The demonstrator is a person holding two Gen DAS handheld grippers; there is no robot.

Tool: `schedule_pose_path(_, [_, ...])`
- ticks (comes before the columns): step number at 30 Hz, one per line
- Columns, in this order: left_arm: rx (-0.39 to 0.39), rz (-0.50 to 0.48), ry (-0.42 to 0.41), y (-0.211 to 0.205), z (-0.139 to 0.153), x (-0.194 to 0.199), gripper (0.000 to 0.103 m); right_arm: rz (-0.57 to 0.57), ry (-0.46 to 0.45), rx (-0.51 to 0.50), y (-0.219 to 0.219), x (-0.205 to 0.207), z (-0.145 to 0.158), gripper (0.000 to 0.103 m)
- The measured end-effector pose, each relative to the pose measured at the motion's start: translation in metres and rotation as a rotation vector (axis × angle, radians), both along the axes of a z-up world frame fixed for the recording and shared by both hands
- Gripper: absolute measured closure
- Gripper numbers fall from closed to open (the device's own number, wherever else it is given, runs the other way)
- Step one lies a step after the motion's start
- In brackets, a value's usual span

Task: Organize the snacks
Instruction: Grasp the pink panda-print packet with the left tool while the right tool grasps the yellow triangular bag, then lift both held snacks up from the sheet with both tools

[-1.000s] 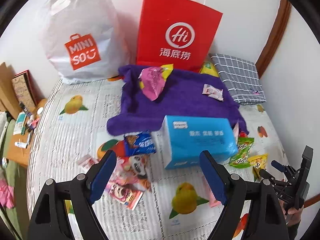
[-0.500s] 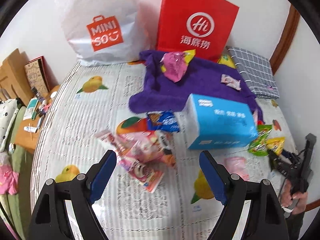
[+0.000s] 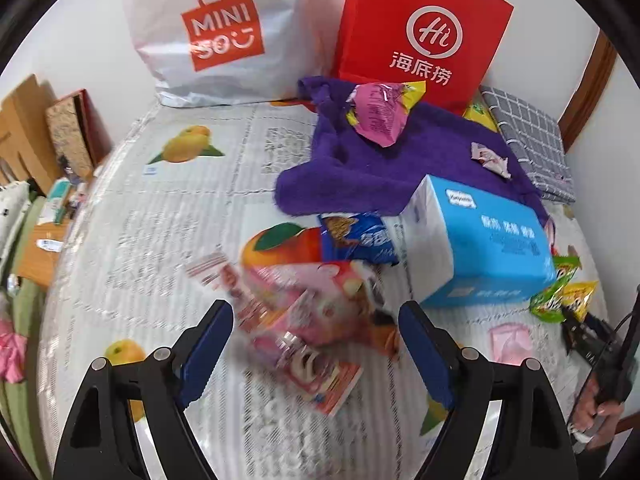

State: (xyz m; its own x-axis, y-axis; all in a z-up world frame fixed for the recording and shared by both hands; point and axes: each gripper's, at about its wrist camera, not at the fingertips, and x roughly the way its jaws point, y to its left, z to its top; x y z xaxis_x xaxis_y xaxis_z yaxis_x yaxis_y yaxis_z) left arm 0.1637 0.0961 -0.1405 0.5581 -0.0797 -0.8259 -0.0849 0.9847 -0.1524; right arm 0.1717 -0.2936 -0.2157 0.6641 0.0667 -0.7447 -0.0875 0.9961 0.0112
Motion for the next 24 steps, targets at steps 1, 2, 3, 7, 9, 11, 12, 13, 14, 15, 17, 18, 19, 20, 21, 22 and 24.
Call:
schedule_pose_path(1, [-0.005,0.0,0.004,0.0,-0.002,0.003,0.019,0.0,0.0,0.003,-0.001,0.0,0.0,0.044])
schedule_pose_path(2, [-0.004,0.002,0.018,0.0,-0.006,0.009,0.019,0.0,0.001,0.008,-0.002,0.0,0.0,0.044])
schedule_pose_path(3, [-0.002,0.002,0.03,0.0,-0.009,0.013,0.019,0.0,0.002,0.014,-0.002,0.0,-0.001,0.043])
schedule_pose_path(7, [0.02,0.008,0.055,-0.002,-0.023,0.023,0.021,0.0,0.002,0.011,-0.002,0.001,-0.001,0.043])
schedule_pose_path(9, [-0.003,-0.005,0.03,0.0,-0.019,0.021,0.031,0.0,0.002,0.013,-0.002,0.001,-0.001,0.043])
schedule_pose_path(11, [-0.05,-0.008,0.016,0.005,-0.014,0.016,0.052,0.0,0.002,0.012,-0.002,0.001,-0.001,0.043])
schedule_pose_path(12, [-0.076,-0.014,0.015,0.008,-0.012,0.013,0.052,0.0,0.002,0.012,-0.002,0.001,-0.001,0.043])
schedule_pose_path(13, [-0.105,-0.023,0.006,0.01,-0.009,0.01,0.052,-0.001,0.001,0.013,-0.002,0.001,-0.002,0.043])
schedule_pose_path(14, [-0.123,-0.031,-0.002,0.011,-0.007,0.006,0.052,-0.001,0.001,0.014,-0.002,0.001,-0.002,0.043])
schedule_pose_path(15, [-0.128,-0.039,-0.007,0.01,-0.005,0.003,0.052,-0.001,0.001,0.014,-0.002,0.001,-0.002,0.043])
schedule_pose_path(17, [-0.13,-0.067,-0.022,0.005,0.0,-0.006,0.052,-0.001,0.001,0.014,-0.002,0.001,-0.002,0.043])
schedule_pose_path(18, [-0.13,-0.08,-0.03,0.002,0.002,-0.011,0.052,-0.001,0.001,0.013,-0.002,0.001,-0.002,0.043])
schedule_pose_path(19, [-0.132,-0.091,-0.037,-0.001,0.004,-0.016,0.052,-0.001,0.001,0.013,-0.002,0.001,-0.002,0.043])
schedule_pose_path(20, [-0.136,-0.104,-0.043,-0.004,0.006,-0.021,0.052,-0.001,0.001,0.014,-0.002,0.001,-0.002,0.043])
schedule_pose_path(21, [-0.138,-0.11,-0.045,-0.005,0.008,-0.023,0.052,-0.002,0.001,0.015,-0.002,0.001,-0.002,0.043])
schedule_pose_path(22, [-0.137,-0.115,-0.047,-0.007,0.009,-0.026,0.052,-0.002,0.0,0.015,-0.002,0.001,-0.002,0.043])
schedule_pose_path(24, [-0.136,-0.114,-0.051,-0.009,0.011,-0.031,0.052,-0.013,-0.007,0.009,-0.002,0.0,-0.001,0.045])
